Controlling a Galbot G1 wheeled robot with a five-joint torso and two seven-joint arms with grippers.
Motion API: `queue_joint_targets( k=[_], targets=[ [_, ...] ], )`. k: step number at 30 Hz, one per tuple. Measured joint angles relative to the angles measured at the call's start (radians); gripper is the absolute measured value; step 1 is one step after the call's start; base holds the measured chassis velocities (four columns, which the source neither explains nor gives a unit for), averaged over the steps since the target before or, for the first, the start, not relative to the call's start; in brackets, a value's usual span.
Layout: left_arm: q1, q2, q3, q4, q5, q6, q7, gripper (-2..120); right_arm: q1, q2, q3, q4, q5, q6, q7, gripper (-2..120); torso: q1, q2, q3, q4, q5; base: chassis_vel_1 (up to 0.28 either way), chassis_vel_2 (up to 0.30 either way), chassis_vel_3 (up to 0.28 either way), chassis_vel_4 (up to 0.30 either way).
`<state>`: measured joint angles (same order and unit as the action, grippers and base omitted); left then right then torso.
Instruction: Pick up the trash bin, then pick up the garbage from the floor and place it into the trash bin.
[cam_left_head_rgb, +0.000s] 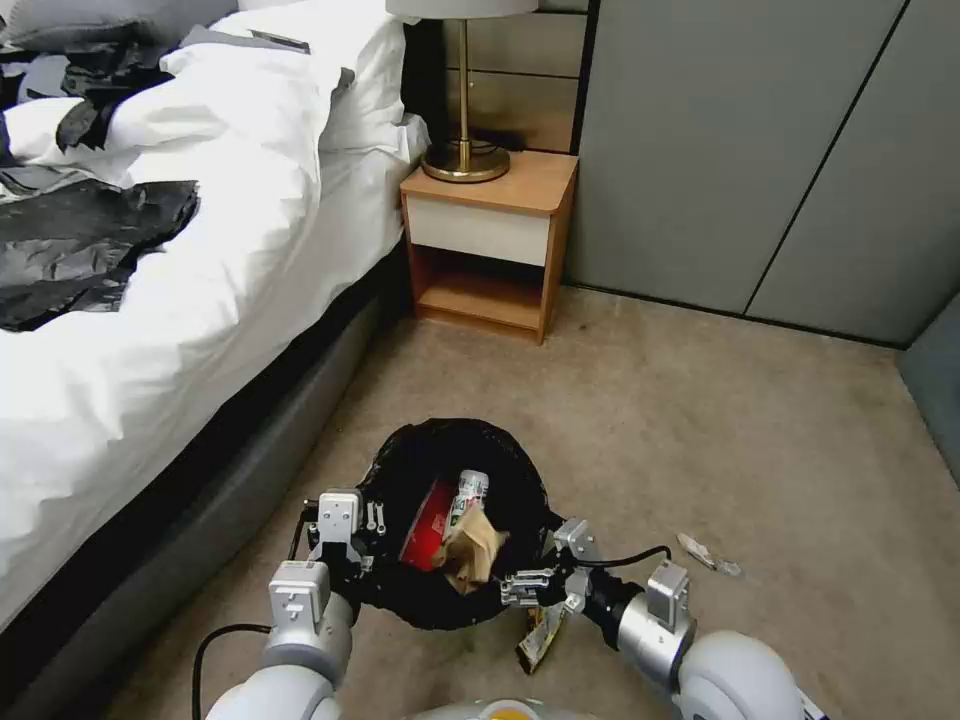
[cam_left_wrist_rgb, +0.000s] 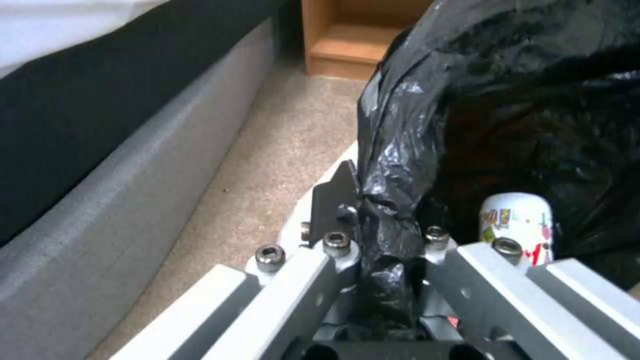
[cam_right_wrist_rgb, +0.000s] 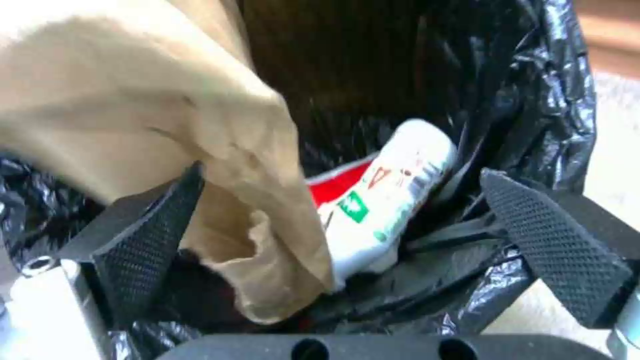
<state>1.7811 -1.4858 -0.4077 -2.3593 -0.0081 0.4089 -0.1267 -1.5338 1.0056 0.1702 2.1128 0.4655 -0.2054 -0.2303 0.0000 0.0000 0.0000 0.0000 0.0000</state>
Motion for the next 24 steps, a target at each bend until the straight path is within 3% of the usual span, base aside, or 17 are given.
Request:
queue_joint_targets(
  k=[24],
  targets=[
    [-0.013,-0.001,-0.011,0.056,0.004,-0.002,-0.001,1,-0.025,0.016,0.075,0.127,-0.046,0.086,-0.053,100,0.000,0.000,0.000,0.0001,0.0000,0.000,0.000,0.000,0.000]
  ],
)
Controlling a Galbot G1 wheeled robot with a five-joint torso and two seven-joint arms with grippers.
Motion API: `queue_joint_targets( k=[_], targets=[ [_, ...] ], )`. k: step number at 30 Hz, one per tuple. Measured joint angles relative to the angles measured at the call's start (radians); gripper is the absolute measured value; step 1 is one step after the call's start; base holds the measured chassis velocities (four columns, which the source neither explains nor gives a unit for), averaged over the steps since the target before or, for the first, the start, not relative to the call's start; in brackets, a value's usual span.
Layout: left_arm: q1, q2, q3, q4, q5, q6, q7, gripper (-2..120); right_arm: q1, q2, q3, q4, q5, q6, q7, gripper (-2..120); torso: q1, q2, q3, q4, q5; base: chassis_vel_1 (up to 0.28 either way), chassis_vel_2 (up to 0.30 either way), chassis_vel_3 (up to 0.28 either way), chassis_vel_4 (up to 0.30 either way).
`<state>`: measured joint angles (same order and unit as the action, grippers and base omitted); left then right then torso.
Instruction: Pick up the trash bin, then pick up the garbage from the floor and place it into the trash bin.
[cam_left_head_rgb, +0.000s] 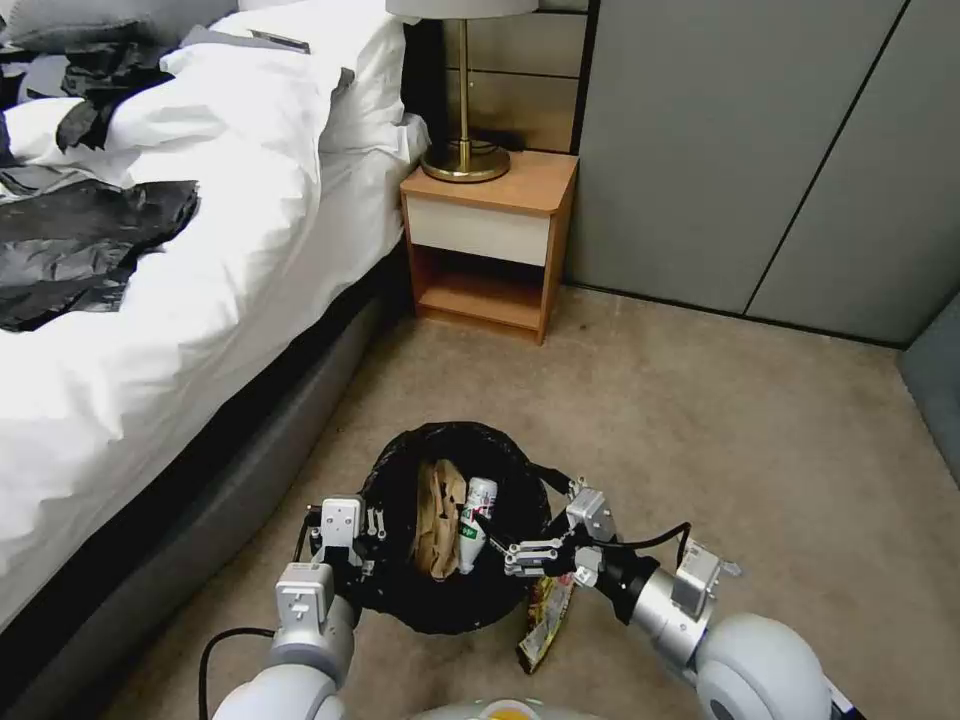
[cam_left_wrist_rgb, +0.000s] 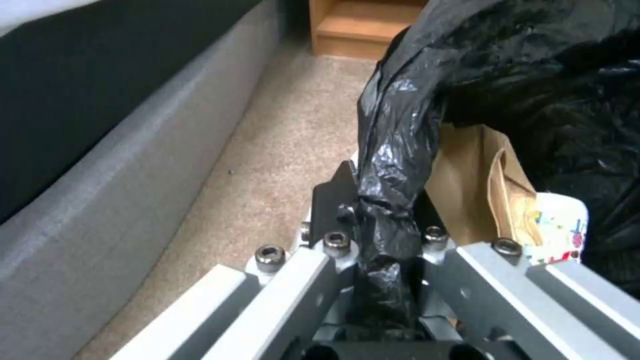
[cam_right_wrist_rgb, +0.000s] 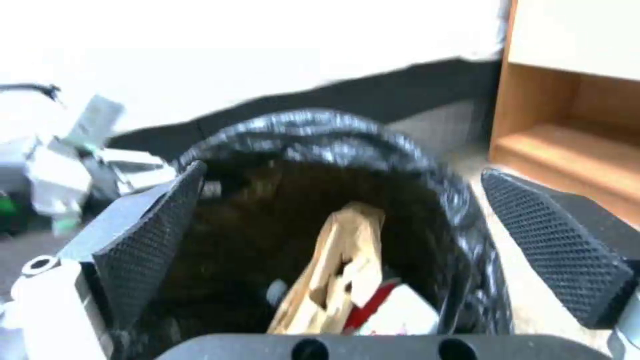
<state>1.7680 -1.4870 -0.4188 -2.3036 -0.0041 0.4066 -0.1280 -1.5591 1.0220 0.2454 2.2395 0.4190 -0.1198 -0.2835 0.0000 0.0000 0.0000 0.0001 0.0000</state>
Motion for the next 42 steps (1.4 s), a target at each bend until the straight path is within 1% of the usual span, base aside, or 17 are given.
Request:
queue_joint_targets(
  k=[4,9,17,18,19,21,22,24,25,27,29,31,33,37,39,41,42],
  targets=[
    [-0.007,-0.001,-0.002,0.016,-0.001,-0.001,-0.004,1,-0.023,0.004,0.017,0.034,-0.008,0.010,-0.001,100,0.000,0.000,0.000,-0.0001,0.0000,0.000,0.000,0.000,0.000],
    [-0.008,-0.001,-0.002,0.018,-0.002,-0.002,-0.005,1,-0.044,0.003,0.023,0.039,-0.027,0.024,-0.004,100,0.000,0.000,0.000,-0.0001,0.0000,0.000,0.000,0.000,0.000],
    [-0.005,0.004,-0.013,0.017,-0.012,-0.005,-0.006,1,-0.085,0.030,0.057,0.064,-0.069,0.086,0.012,100,0.000,0.000,0.000,0.0001,0.0000,0.000,0.000,0.000,0.000],
    [-0.007,0.008,-0.018,0.018,-0.016,-0.005,-0.006,1,-0.103,0.060,0.078,0.082,-0.104,0.127,0.045,100,0.000,0.000,0.000,0.0000,-0.0001,0.000,0.000,0.000,0.000],
    [-0.007,0.008,-0.018,0.018,-0.016,-0.005,-0.006,1,-0.103,0.060,0.078,0.082,-0.104,0.127,0.045,100,0.000,0.000,0.000,0.0000,-0.0001,0.000,0.000,0.000,0.000],
    [-0.010,0.014,-0.023,0.021,-0.022,-0.005,-0.007,1,-0.134,0.129,0.120,0.108,-0.164,0.192,0.096,100,0.000,0.000,0.000,0.0000,0.0000,0.000,0.000,0.000,0.000],
    [-0.010,0.014,-0.023,0.021,-0.022,-0.005,-0.007,1,-0.134,0.129,0.120,0.108,-0.164,0.192,0.096,100,0.000,0.000,0.000,0.0000,0.0000,0.000,0.000,0.000,0.000],
    [-0.015,0.019,-0.026,0.022,-0.026,-0.005,-0.007,1,-0.166,0.184,0.159,0.122,-0.197,0.247,0.136,100,0.000,0.000,0.000,-0.0003,-0.0002,0.000,0.000,0.000,0.000],
    [-0.015,0.019,-0.026,0.022,-0.026,-0.005,-0.007,1,-0.166,0.184,0.159,0.122,-0.197,0.247,0.136,100,0.000,0.000,0.000,-0.0003,-0.0002,0.000,0.000,0.000,0.000],
    [-0.019,0.021,-0.027,0.023,-0.030,-0.005,-0.007,1,-0.185,0.220,0.199,0.122,-0.223,0.283,0.169,100,0.000,0.000,0.000,-0.0002,-0.0001,0.000,0.000,0.000,0.000],
    [-0.021,0.022,-0.028,0.023,-0.032,-0.004,-0.007,1,-0.193,0.241,0.245,0.106,-0.232,0.307,0.189,100,0.000,0.000,0.000,-0.0002,0.0000,0.000,0.000,0.000,0.000],
    [-0.021,0.022,-0.029,0.023,-0.032,-0.004,-0.007,1,-0.194,0.246,0.258,0.101,-0.232,0.313,0.191,100,0.000,0.000,0.000,0.0000,0.0001,0.000,0.000,0.000,0.000],
    [-0.021,0.023,-0.031,0.023,-0.034,-0.003,-0.007,1,-0.202,0.256,0.312,0.070,-0.219,0.334,0.192,100,0.000,0.000,0.000,0.0000,0.0001,0.000,0.000,0.000,0.000],
    [-0.022,0.023,-0.033,0.023,-0.036,-0.002,-0.007,1,-0.205,0.258,0.347,0.043,-0.198,0.346,0.191,100,0.000,0.000,0.000,-0.0001,0.0000,0.000,0.000,0.000,0.000],
    [-0.025,0.025,-0.037,0.023,-0.038,0.001,-0.008,1,-0.198,0.260,0.382,0.000,-0.176,0.349,0.189,100,0.000,0.000,0.000,-0.0001,0.0000,0.000,0.000,0.000,0.000],
    [-0.026,0.026,-0.038,0.023,-0.039,0.001,-0.008,1,-0.195,0.260,0.388,-0.011,-0.171,0.349,0.188,100,0.000,0.000,0.000,0.0000,0.0001,0.000,0.000,0.000,0.000],
    [-0.029,0.028,-0.039,0.023,-0.040,0.004,-0.008,1,-0.179,0.257,0.403,-0.046,-0.157,0.344,0.185,100,0.000,0.000,0.000,-0.0001,0.0000,0.000,0.000,0.000,0.000]
  ],
)
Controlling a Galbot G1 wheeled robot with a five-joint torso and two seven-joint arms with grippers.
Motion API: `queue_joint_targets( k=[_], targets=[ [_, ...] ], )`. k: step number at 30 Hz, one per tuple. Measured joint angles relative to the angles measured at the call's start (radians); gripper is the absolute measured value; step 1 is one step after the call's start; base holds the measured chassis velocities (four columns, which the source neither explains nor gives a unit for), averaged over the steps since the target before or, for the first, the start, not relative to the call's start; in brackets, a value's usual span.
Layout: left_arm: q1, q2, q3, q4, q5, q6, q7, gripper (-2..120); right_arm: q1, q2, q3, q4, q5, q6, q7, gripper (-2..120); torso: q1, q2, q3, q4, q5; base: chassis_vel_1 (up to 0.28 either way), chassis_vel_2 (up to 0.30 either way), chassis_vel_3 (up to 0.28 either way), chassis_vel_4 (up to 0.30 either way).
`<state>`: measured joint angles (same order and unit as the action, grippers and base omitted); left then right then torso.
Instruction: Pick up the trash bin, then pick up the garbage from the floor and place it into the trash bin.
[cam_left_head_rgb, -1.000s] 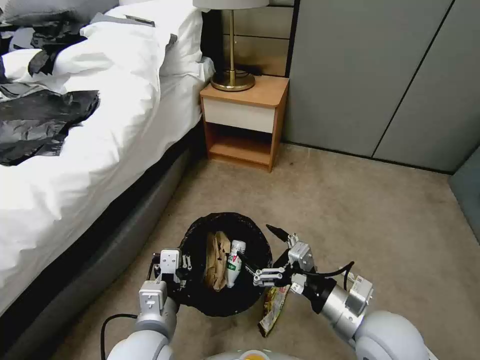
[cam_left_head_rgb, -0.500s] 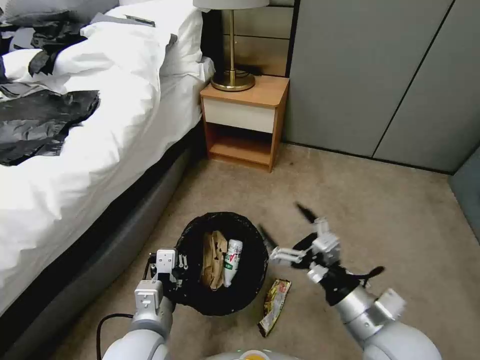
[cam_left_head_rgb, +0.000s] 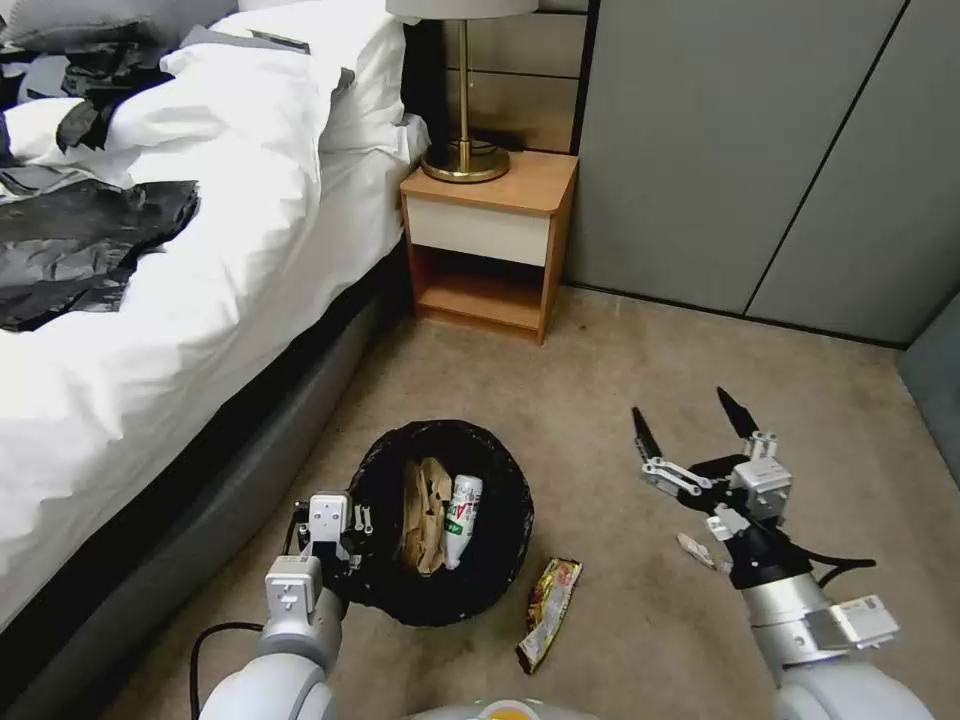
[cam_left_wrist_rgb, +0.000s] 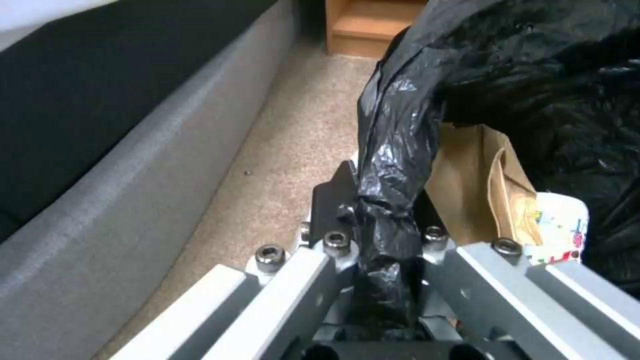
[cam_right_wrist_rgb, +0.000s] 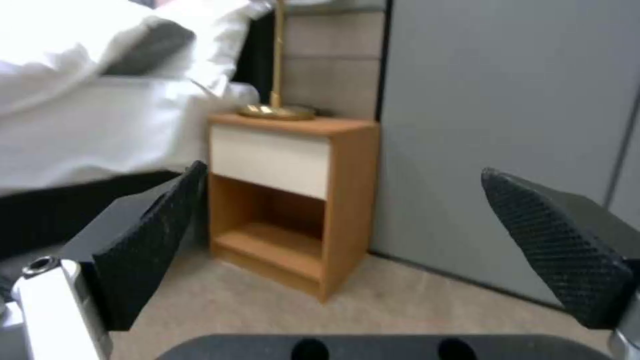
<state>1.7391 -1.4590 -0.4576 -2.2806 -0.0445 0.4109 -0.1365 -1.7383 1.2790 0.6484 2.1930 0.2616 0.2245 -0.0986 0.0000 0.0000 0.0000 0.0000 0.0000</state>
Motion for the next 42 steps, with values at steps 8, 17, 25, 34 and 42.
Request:
queue_joint_targets(
  k=[8,17,25,34,42],
  targets=[
    [-0.007,0.008,-0.009,-0.003,-0.009,0.014,-0.001,1,0.080,-0.068,0.055,-0.199,0.046,-0.064,-0.056,100,0.000,0.000,0.000,0.0000,0.0002,0.000,0.000,0.000,0.000],
    [0.004,0.005,-0.005,-0.008,-0.002,0.014,-0.002,1,0.154,-0.171,0.084,-0.391,0.036,-0.131,-0.181,100,0.000,0.000,0.000,0.0000,0.0000,0.000,0.000,0.000,0.000],
    [0.011,0.002,0.005,-0.008,0.010,0.012,0.000,1,0.217,-0.227,0.076,-0.589,-0.049,-0.116,-0.326,100,0.000,0.000,0.000,0.0000,0.0000,0.000,0.000,0.000,0.000],
    [0.023,-0.003,0.010,-0.010,0.022,0.006,0.000,1,0.291,-0.224,0.050,-0.781,-0.120,-0.064,-0.460,100,0.000,0.000,0.000,-0.0001,0.0001,0.000,0.000,0.000,0.000],
    [0.025,-0.009,0.017,-0.010,0.031,0.002,0.002,1,0.343,-0.196,0.031,-0.897,-0.165,-0.014,-0.520,100,0.000,0.000,0.000,-0.0001,0.0000,0.000,0.000,0.000,0.000]
  ],
)
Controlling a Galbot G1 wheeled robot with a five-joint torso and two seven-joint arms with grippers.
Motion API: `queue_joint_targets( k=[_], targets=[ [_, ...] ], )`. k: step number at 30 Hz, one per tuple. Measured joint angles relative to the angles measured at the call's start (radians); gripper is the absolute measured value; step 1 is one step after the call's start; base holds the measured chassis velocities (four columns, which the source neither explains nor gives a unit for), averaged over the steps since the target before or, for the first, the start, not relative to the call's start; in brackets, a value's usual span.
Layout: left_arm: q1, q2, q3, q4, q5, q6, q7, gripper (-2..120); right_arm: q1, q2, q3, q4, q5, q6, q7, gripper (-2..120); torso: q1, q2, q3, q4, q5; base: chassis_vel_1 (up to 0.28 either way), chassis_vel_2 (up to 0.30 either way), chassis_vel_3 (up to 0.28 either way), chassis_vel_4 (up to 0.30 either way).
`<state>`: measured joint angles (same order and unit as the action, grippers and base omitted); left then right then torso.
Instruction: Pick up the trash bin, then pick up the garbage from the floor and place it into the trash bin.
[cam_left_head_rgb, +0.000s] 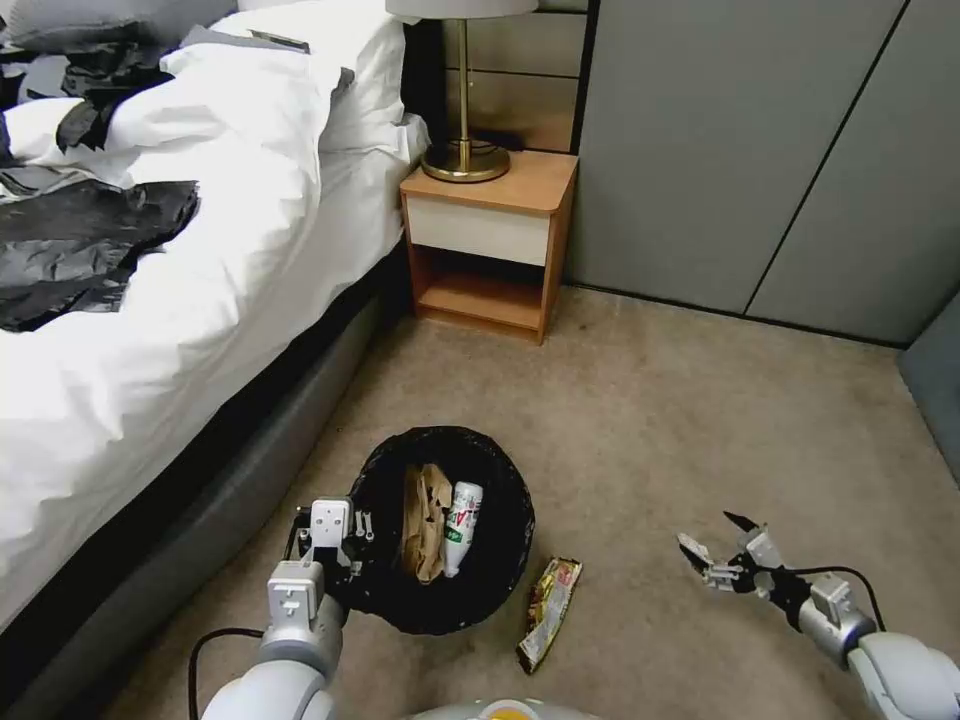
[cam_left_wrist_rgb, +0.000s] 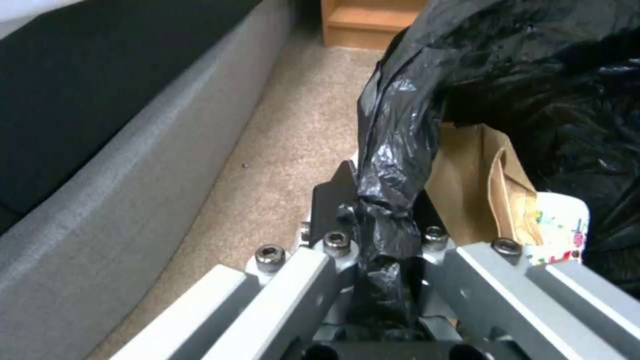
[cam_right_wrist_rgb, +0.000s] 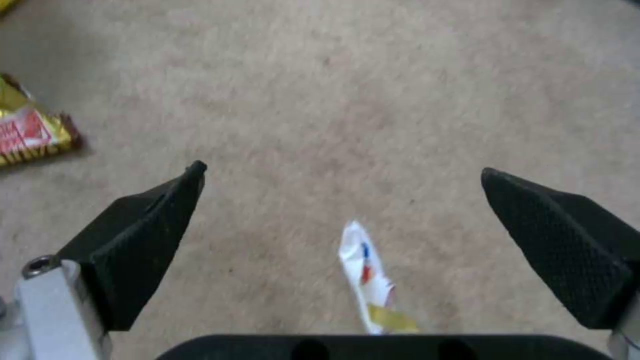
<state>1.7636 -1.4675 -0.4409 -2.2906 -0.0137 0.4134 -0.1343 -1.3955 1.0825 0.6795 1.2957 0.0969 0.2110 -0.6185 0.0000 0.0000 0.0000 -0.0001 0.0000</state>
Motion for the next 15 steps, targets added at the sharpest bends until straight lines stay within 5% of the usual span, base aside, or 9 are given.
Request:
queue_joint_targets(
  k=[15],
  targets=[
    [0.019,-0.004,0.009,-0.010,0.014,-0.007,0.002,1,0.128,0.055,-0.028,-0.234,-0.102,0.031,0.030,100,0.000,0.000,0.000,0.0000,-0.0001,0.000,0.000,0.000,0.000]
  ],
)
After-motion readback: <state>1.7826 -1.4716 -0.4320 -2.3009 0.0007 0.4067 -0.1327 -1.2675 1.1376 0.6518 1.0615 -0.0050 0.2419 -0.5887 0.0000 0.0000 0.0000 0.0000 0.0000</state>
